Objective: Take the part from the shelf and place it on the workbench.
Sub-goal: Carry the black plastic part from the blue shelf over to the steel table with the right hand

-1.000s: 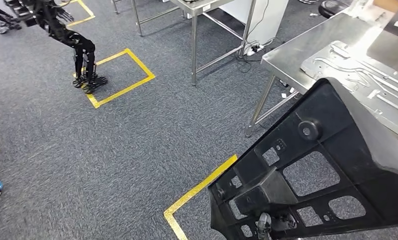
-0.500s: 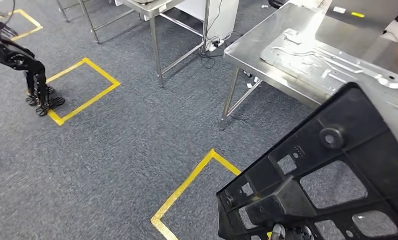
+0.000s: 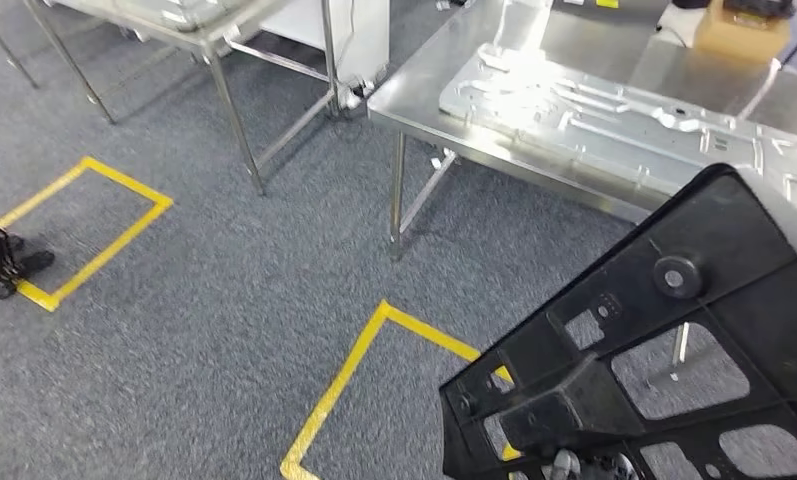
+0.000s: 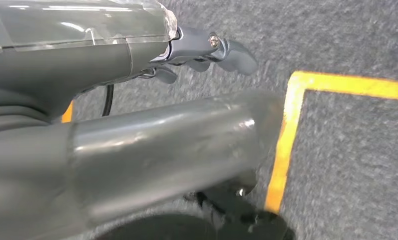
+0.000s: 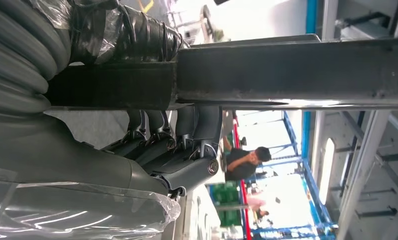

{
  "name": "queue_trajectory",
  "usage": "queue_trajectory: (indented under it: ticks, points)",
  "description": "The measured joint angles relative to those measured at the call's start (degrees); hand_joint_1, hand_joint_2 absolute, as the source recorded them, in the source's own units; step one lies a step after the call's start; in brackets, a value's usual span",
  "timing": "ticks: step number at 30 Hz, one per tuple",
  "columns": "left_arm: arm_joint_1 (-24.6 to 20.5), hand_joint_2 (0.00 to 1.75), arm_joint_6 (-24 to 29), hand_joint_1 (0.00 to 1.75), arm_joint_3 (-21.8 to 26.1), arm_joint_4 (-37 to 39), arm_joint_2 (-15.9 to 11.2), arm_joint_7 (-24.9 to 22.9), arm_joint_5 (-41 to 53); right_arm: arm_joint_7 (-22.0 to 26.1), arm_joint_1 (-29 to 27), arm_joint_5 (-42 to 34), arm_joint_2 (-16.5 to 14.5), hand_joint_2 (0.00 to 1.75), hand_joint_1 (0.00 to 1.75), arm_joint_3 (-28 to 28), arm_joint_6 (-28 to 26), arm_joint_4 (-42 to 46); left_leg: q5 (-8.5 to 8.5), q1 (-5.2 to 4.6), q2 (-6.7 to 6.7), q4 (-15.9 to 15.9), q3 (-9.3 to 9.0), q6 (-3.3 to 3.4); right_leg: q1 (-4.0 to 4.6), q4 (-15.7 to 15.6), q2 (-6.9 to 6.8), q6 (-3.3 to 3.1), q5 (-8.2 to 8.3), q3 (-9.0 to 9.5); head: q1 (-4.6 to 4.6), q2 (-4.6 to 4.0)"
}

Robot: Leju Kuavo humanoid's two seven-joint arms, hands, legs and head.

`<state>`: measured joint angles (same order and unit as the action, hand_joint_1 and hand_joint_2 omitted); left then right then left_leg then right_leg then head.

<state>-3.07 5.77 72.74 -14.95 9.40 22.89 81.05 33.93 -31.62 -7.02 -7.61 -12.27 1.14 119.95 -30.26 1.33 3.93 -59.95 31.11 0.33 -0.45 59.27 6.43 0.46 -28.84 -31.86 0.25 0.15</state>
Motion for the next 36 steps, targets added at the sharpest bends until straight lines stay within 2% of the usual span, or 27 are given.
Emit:
queue_trajectory:
  ticks: [2, 3, 4, 6, 8, 9, 10, 11, 12, 13, 14, 15, 16, 17, 18, 20, 22, 23, 24, 25, 26, 27, 29, 31, 33, 34, 36]
  points:
    - [-0.14, 0.00, 0.00, 0.00, -0.01, -0.01, -0.01, -0.02, -0.01, -0.03, -0.15, 0.05, 0.00, 1.75, 1.75, 0.04, 0.01, 0.06, 0.19, -0.12, -1.12, 0.23, -0.11, 0.83, -0.26, 0.03, 0.72, 0.62, 0.11, -0.36, -0.01, 0.00]
    - [-0.20, 0.00, 0.00, 0.00, -0.02, -0.01, -0.01, -0.02, 0.01, -0.07, -0.23, 0.10, 0.00, 1.75, 1.75, 0.07, 0.03, 0.10, 0.34, -0.06, -1.73, 0.46, -0.24, 1.25, -0.24, 0.45, -0.06, 0.89, -0.15, -0.61, 0.02, 0.00]
    - [-0.22, 0.00, 0.00, 0.00, -0.03, -0.02, 0.00, -0.01, 0.03, -0.13, -0.23, 0.15, 0.01, 1.75, 1.75, 0.09, 0.09, 0.14, 0.48, 0.05, -2.41, 0.71, -0.31, 1.58, -0.17, 1.84, -1.47, 1.13, -0.98, -1.32, 0.07, 0.00]
    - [-0.13, 0.00, 0.00, 0.00, -0.04, -0.01, 0.00, -0.02, 0.07, -0.34, -0.12, 0.29, 0.01, 1.75, 1.75, 0.12, 0.22, 0.21, 0.51, 0.08, -3.89, 0.99, -0.41, 1.99, -0.05, 7.67, -4.78, 1.59, -4.04, -4.30, 0.16, 0.00]
    - [0.07, 0.00, 0.00, 0.00, -0.04, -0.01, 0.00, -0.05, 0.08, -0.58, -0.04, 0.40, 0.01, 1.75, 1.75, 0.15, 0.33, 0.22, 0.29, -0.03, -5.54, 0.99, -0.43, 2.12, -0.21, 14.58, -5.91, 1.89, -6.68, -8.11, 0.17, 0.00]
    - [0.11, 0.00, 0.00, 0.00, -0.04, -0.02, 0.00, -0.07, 0.09, -0.69, -0.06, 0.42, 0.01, 1.75, 1.75, 0.17, 0.38, 0.22, 0.14, -0.07, -6.34, 0.99, -0.51, 2.12, -0.27, 16.10, -6.10, 1.93, -6.68, -9.07, 0.17, 0.00]
    - [0.10, 0.00, 0.00, 0.00, -0.04, -0.02, 0.00, -0.08, 0.09, -0.76, -0.08, 0.44, 0.01, 1.75, 1.75, 0.19, 0.41, 0.22, -0.03, -0.09, -7.07, 0.99, -0.67, 2.09, -0.30, 15.69, -6.26, 1.90, -5.68, -9.02, 0.17, 0.00]
    - [0.04, 0.00, 0.00, 0.00, -0.04, -0.02, 0.01, -0.08, 0.09, -0.84, -0.10, 0.48, 0.01, 1.75, 1.75, 0.21, 0.44, 0.23, -0.22, -0.10, -7.72, 0.99, -0.94, 2.04, -0.27, 13.02, -6.55, 1.73, -3.72, -7.76, 0.18, 0.00]
    - [-0.03, 0.00, -0.01, 0.00, -0.04, -0.02, 0.03, -0.09, 0.09, -0.88, -0.12, 0.55, 0.01, 1.75, 1.75, 0.22, 0.48, 0.24, -0.46, -0.12, -8.30, 1.00, -1.28, 1.95, -0.15, 8.89, -7.27, 1.42, -1.45, -5.68, 0.19, 0.00]
    - [-0.08, 0.00, -0.01, 0.00, -0.04, -0.01, 0.05, -0.09, 0.10, -0.91, -0.11, 0.61, 0.01, 1.75, 1.75, 0.22, 0.51, 0.25, -0.71, -0.22, -8.83, 1.04, -1.60, 1.78, 0.17, 5.00, -8.46, 0.99, 0.06, -3.67, 0.19, 0.00]
    - [-0.11, 0.00, -0.02, 0.00, -0.04, -0.01, 0.07, -0.09, 0.10, -0.95, -0.10, 0.67, 0.00, 1.75, 1.75, 0.23, 0.55, 0.27, -0.96, -0.33, -9.30, 1.07, -1.87, 1.58, 0.49, 2.00, -9.49, 0.56, 1.01, -2.17, 0.18, 0.00]
    - [-0.13, 0.00, -0.03, 0.00, -0.04, 0.00, 0.08, -0.09, 0.11, -0.98, -0.10, 0.72, 0.00, 1.75, 1.75, 0.23, 0.58, 0.30, -1.14, -0.41, -9.77, 1.16, -2.10, 1.33, 0.79, 0.43, -10.14, 0.20, 1.24, -1.43, 0.17, 0.00]
    - [-0.17, 0.00, -0.04, 0.00, -0.04, 0.00, 0.10, -0.10, 0.11, -1.02, -0.11, 0.73, 0.00, 1.75, 1.75, 0.25, 0.59, 0.32, -1.27, -0.48, -10.28, 1.34, -2.35, 1.06, 1.03, 0.11, -10.15, -0.06, 0.98, -1.38, 0.17, 0.00]
    - [-0.26, 0.00, -0.05, 0.00, -0.04, 0.00, 0.11, -0.12, 0.12, -1.05, -0.17, 0.74, 0.00, 1.75, 1.75, 0.29, 0.59, 0.36, -1.35, -0.55, -10.85, 1.57, -2.72, 0.76, 1.03, -0.14, -9.44, -0.28, 1.08, -1.36, 0.16, 0.00]
    - [-0.34, 0.00, -0.07, 0.00, -0.05, 0.00, 0.12, -0.14, 0.14, -1.11, -0.28, 0.76, 0.00, 1.75, 1.75, 0.33, 0.59, 0.42, -1.56, -0.50, -10.83, 1.66, -3.06, 0.46, 0.84, -0.52, -8.72, -0.51, 1.23, -1.15, 0.15, 0.00]
    - [-0.40, 0.00, -0.09, 0.00, -0.07, 0.00, 0.12, -0.19, 0.17, -1.32, -0.34, 0.83, -0.01, 1.75, 1.75, 0.44, 0.60, 0.54, -3.15, -0.41, -8.43, -0.43, -2.50, 0.02, 0.37, -1.55, -7.44, -1.07, 1.62, -0.45, 0.11, 0.00]
    - [-0.20, 0.00, -0.10, 0.00, -0.08, 0.00, 0.10, -0.24, 0.22, -1.56, -0.23, 0.90, -0.04, 1.75, 1.75, 0.50, 0.60, 0.57, -6.32, -0.26, -5.28, -6.95, 0.78, -0.14, 0.17, -1.92, -6.19, -1.54, 1.71, -0.08, 0.08, 0.00]
    - [-0.06, 0.00, -0.11, 0.00, -0.09, 0.00, 0.10, -0.29, 0.27, -1.66, -0.18, 0.91, -0.06, 1.75, 1.75, 0.51, 0.60, 0.56, -7.56, -0.23, -4.70, -10.54, 2.80, -0.22, 0.20, -1.87, -5.42, -1.69, 1.65, -0.07, 0.07, 0.00]
    - [0.10, 0.00, -0.12, 0.00, -0.09, 0.00, 0.10, -0.34, 0.32, -1.75, -0.18, 0.92, -0.07, 1.75, 1.75, 0.52, 0.59, 0.55, -7.86, -0.21, -4.47, -12.93, 4.36, -0.33, 0.22, -1.76, -4.55, -1.75, 1.55, -0.03, 0.07, 0.00]
    - [0.21, 0.00, -0.13, 0.00, -0.09, 0.00, 0.10, -0.38, 0.35, -1.81, -0.20, 0.93, -0.07, 1.75, 1.75, 0.54, 0.59, 0.55, -6.95, -0.16, -4.37, -13.35, 5.07, -0.42, 0.22, -1.60, -3.62, -1.73, 1.42, 0.03, 0.07, 0.00]
    - [0.27, 0.00, -0.13, 0.00, -0.09, 0.00, 0.08, -0.41, 0.37, -1.86, -0.21, 0.93, -0.07, 1.75, 1.75, 0.54, 0.58, 0.55, -5.01, -0.09, -4.18, -11.70, 4.81, -0.49, 0.18, -1.33, -2.68, -1.60, 1.24, 0.09, 0.07, 0.00]
    - [0.31, 0.00, -0.14, 0.00, -0.09, 0.00, 0.06, -0.42, 0.37, -1.92, -0.20, 0.93, -0.07, 1.75, 1.75, 0.54, 0.57, 0.55, -2.52, 0.04, -3.52, -8.44, 3.79, -0.51, 0.11, -0.93, -1.80, -1.39, 0.95, 0.11, 0.07, 0.00]
    - [0.35, 0.00, -0.19, 0.00, -0.09, 0.00, 0.00, -0.43, 0.38, -2.20, -0.16, 1.02, -0.07, 1.75, 1.75, 0.54, 0.26, 0.55, 0.23, 0.28, -0.85, -2.68, 1.78, -0.32, 0.10, 0.13, -0.37, -0.77, 0.28, -0.19, 0.08, 0.00]
    - [0.34, 0.00, -0.25, 0.00, -0.10, -0.01, -0.02, -0.51, 0.39, -2.88, -0.22, 1.55, -0.09, 1.75, 1.75, 0.57, -0.73, 0.55, 0.18, 0.18, 0.69, -0.89, 1.14, 0.16, -0.02, 0.75, 0.69, -0.05, -0.04, -0.68, 0.09, 0.00]
    - [0.20, 0.00, -0.28, 0.00, -0.09, -0.02, -0.04, -0.59, 0.39, -3.59, -0.48, 2.30, -0.14, 1.75, 1.75, 0.64, -1.87, 0.56, 0.39, 0.12, -0.08, -0.48, 0.88, 0.88, -0.22, 0.68, 1.23, 0.56, 0.02, -0.93, 0.09, 0.00]
    - [0.14, 0.00, -0.31, 0.00, -0.09, -0.02, -0.05, -0.60, 0.39, -3.79, -0.60, 2.60, -0.15, 1.75, 1.75, 0.67, -2.23, 0.56, 0.55, 0.21, -0.46, -0.23, 0.69, 1.26, -0.18, 1.04, 0.26, 0.84, -0.24, -1.10, 0.10, 0.00]
    - [0.20, 0.00, -0.39, 0.00, -0.09, -0.02, -0.05, -0.60, 0.39, -3.96, -0.56, 2.96, -0.16, 1.75, 1.75, 0.69, -2.49, 0.57, 0.78, 0.37, -1.41, 0.25, 0.42, 1.80, -0.08, 4.76, -3.22, 1.40, -2.35, -2.83, 0.14, 0.00]
